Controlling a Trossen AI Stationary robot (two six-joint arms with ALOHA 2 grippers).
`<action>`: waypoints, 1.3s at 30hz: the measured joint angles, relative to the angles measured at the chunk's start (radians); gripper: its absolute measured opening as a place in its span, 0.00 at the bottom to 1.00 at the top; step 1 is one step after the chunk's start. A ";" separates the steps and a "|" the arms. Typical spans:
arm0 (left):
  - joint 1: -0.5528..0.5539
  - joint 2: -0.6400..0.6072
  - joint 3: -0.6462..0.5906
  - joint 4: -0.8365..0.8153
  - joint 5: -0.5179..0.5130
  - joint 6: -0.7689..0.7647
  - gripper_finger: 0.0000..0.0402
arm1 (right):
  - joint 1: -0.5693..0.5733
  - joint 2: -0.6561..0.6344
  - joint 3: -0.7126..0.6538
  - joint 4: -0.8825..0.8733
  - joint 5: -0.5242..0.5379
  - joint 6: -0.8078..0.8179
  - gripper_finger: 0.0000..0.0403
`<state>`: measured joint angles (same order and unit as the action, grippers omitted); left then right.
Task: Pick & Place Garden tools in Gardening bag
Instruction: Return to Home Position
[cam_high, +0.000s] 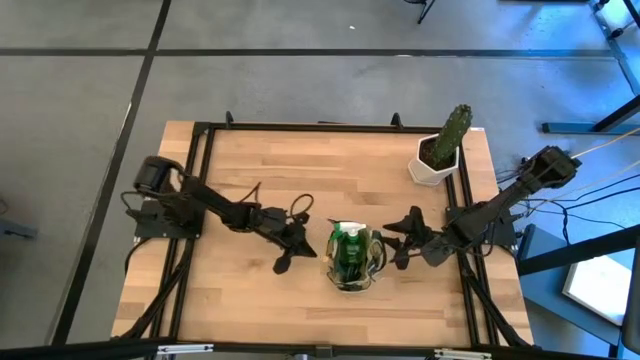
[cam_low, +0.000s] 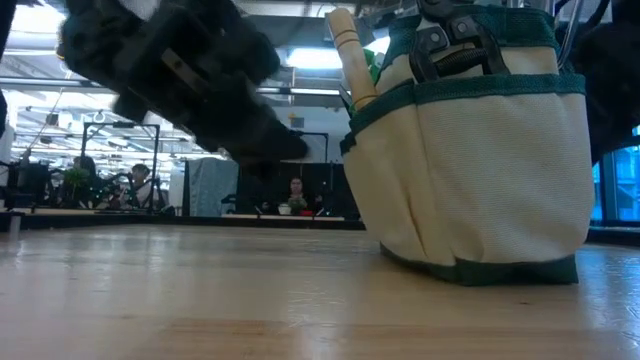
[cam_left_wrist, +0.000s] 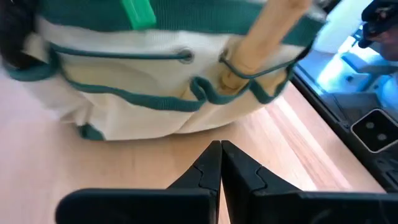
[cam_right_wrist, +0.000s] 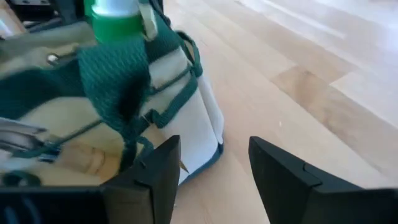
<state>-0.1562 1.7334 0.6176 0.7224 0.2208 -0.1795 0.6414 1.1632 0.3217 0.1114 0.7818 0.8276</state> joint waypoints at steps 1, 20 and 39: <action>-0.007 -0.030 -0.020 0.000 -0.020 0.001 0.01 | 0.001 -0.022 0.000 -0.011 0.000 -0.010 0.48; -0.100 -0.250 -0.093 -0.083 -0.239 0.028 0.01 | -0.020 -0.407 0.001 -0.113 -0.391 -0.200 0.48; -0.154 -0.305 0.131 -0.571 -0.410 0.045 0.00 | 0.031 -0.171 0.462 -0.729 -0.492 -0.056 0.48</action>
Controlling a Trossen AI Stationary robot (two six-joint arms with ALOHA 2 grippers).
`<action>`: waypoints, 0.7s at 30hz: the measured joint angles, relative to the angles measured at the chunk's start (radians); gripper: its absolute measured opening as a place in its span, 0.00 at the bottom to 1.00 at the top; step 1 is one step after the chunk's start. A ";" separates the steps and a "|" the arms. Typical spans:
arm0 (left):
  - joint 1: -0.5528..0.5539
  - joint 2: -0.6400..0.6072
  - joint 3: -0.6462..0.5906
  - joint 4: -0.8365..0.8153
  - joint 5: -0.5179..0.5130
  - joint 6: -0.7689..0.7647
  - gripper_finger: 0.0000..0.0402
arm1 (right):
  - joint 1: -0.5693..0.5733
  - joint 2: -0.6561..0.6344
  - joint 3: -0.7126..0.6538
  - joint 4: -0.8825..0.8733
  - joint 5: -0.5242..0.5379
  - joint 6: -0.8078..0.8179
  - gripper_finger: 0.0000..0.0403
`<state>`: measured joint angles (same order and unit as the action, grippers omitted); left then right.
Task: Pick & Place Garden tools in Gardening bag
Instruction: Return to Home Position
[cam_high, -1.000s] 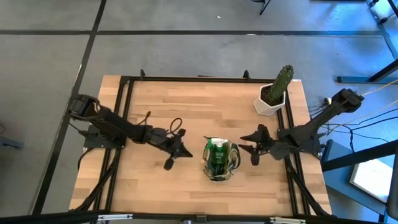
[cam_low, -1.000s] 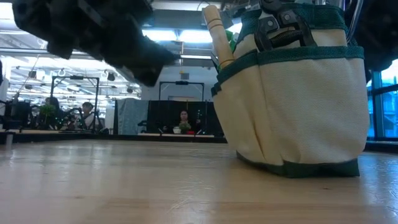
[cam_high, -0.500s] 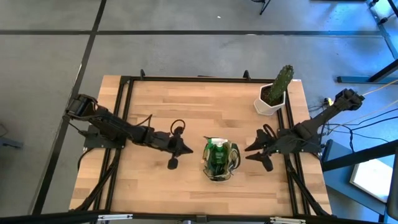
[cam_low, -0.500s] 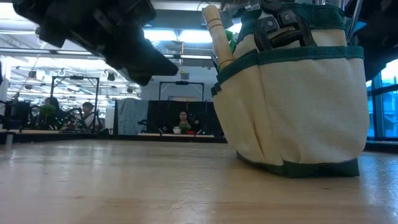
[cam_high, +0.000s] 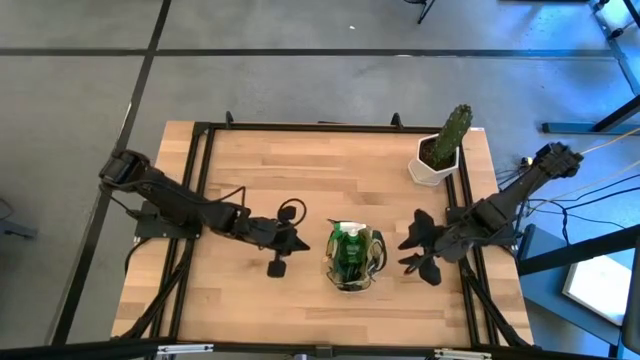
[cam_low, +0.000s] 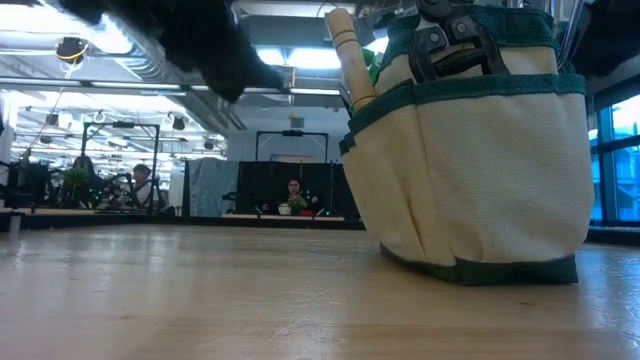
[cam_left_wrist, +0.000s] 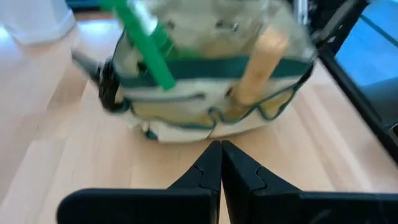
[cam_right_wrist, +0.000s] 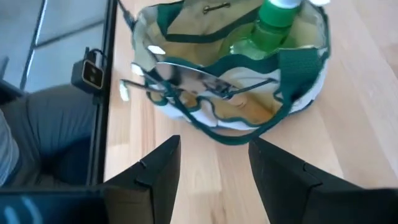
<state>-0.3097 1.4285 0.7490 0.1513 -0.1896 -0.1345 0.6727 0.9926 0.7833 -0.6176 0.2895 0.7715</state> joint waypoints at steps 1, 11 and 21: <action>-0.011 -0.009 0.007 -0.005 -0.009 0.003 0.00 | 0.002 0.017 0.027 -0.023 -0.006 -0.001 0.48; -0.076 -0.042 0.146 -0.265 -0.138 0.002 0.01 | 0.003 0.153 0.260 -0.277 -0.030 -0.012 0.48; -0.077 -0.041 0.233 -0.346 -0.126 0.058 0.01 | 0.003 0.194 0.322 -0.356 -0.082 -0.001 0.48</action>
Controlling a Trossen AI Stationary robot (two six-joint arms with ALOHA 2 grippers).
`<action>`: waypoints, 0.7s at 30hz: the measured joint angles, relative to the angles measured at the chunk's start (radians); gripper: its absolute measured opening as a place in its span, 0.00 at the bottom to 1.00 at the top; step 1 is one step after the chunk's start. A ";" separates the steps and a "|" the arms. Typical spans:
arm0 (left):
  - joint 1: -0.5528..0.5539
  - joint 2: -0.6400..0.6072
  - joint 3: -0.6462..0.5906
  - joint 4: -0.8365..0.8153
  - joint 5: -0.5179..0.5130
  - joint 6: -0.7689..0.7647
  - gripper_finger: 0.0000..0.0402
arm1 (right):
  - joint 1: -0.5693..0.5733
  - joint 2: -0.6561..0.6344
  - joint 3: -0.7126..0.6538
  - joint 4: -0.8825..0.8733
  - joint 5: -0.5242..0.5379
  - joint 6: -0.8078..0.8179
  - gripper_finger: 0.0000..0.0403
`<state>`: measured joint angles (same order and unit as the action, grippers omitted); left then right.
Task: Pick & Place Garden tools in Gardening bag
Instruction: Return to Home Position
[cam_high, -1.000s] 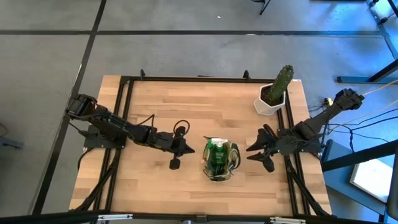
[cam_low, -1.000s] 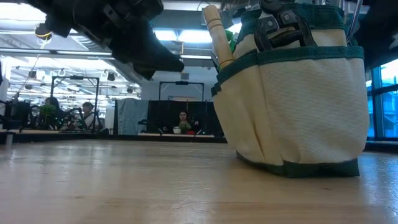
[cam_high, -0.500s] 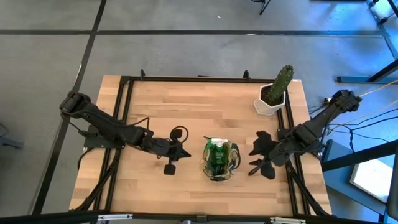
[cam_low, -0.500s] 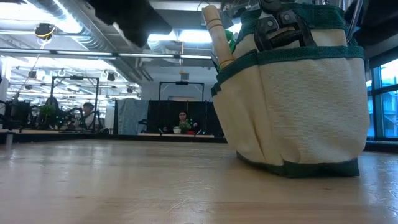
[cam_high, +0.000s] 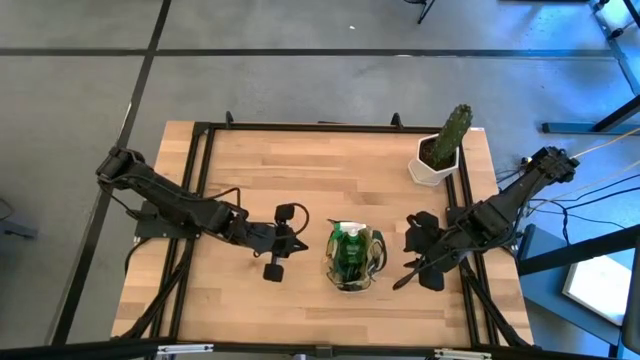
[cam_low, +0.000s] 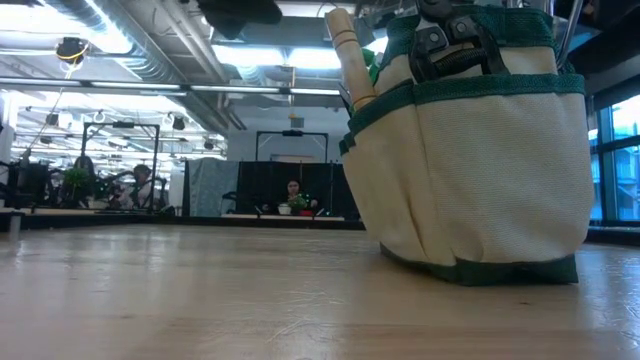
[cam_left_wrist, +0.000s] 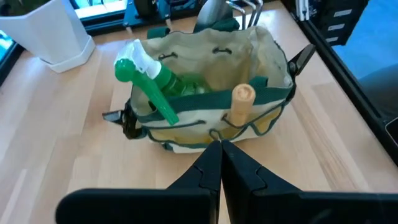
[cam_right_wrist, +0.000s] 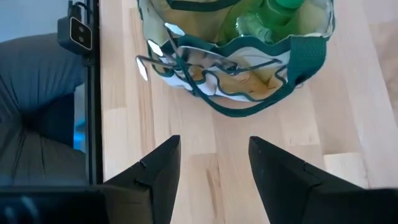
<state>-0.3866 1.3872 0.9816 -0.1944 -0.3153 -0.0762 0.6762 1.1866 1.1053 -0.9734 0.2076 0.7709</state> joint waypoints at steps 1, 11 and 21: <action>0.000 0.000 0.003 -0.004 0.000 0.002 0.01 | 0.000 0.000 0.000 -0.001 -0.002 0.004 0.48; -0.011 -0.005 0.007 -0.002 0.002 0.035 0.01 | 0.060 -0.009 -0.001 0.018 0.072 -0.085 0.48; -0.079 -0.022 0.008 0.065 -0.011 0.037 0.01 | 0.253 -0.104 -0.126 0.268 0.260 -0.184 0.48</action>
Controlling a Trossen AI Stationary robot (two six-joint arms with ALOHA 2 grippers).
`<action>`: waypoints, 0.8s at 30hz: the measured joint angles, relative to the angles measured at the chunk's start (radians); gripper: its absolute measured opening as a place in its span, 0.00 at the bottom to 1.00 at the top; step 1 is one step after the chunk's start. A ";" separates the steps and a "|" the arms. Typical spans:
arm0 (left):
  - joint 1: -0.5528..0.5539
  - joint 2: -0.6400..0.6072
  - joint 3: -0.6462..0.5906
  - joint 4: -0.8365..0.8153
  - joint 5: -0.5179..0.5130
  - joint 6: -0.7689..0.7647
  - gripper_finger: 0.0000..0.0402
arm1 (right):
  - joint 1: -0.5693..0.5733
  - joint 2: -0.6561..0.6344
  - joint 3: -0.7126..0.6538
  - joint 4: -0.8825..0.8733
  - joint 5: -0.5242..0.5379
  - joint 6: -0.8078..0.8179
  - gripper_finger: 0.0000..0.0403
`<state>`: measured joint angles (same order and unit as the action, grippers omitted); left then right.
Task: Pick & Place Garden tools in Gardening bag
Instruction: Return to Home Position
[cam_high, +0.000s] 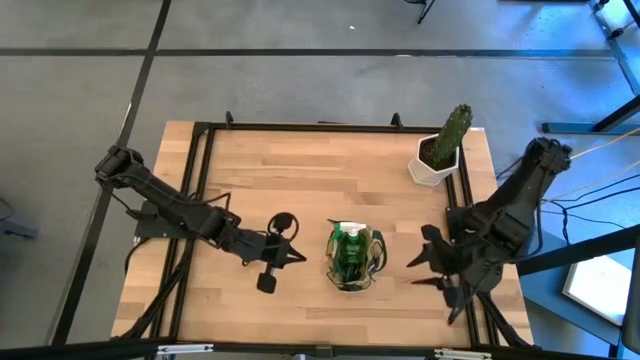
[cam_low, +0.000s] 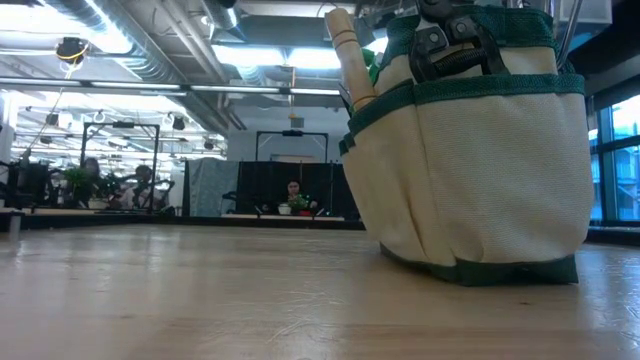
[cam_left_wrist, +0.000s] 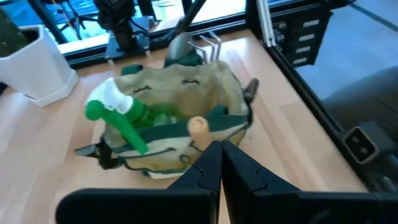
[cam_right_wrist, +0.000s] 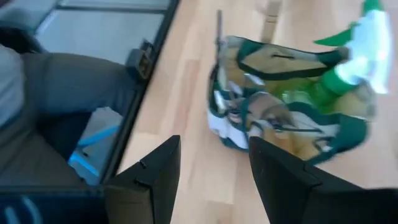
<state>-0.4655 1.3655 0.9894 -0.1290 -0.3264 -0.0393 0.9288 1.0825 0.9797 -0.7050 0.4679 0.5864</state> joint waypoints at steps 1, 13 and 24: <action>-0.009 0.000 0.000 -0.001 -0.002 -0.008 0.01 | 0.008 -0.007 -0.021 0.033 0.000 -0.002 0.48; -0.039 -0.001 -0.222 0.372 -0.055 -0.070 0.00 | -0.036 -0.134 -0.352 0.473 -0.076 -0.177 0.48; 0.150 -0.016 -0.382 0.659 0.200 0.012 0.00 | -0.241 -0.421 -0.473 0.482 -0.197 -0.464 0.48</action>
<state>-0.3153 1.3495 0.6070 0.5303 -0.1266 -0.0276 0.6877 0.6613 0.5066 -0.2229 0.2713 0.1219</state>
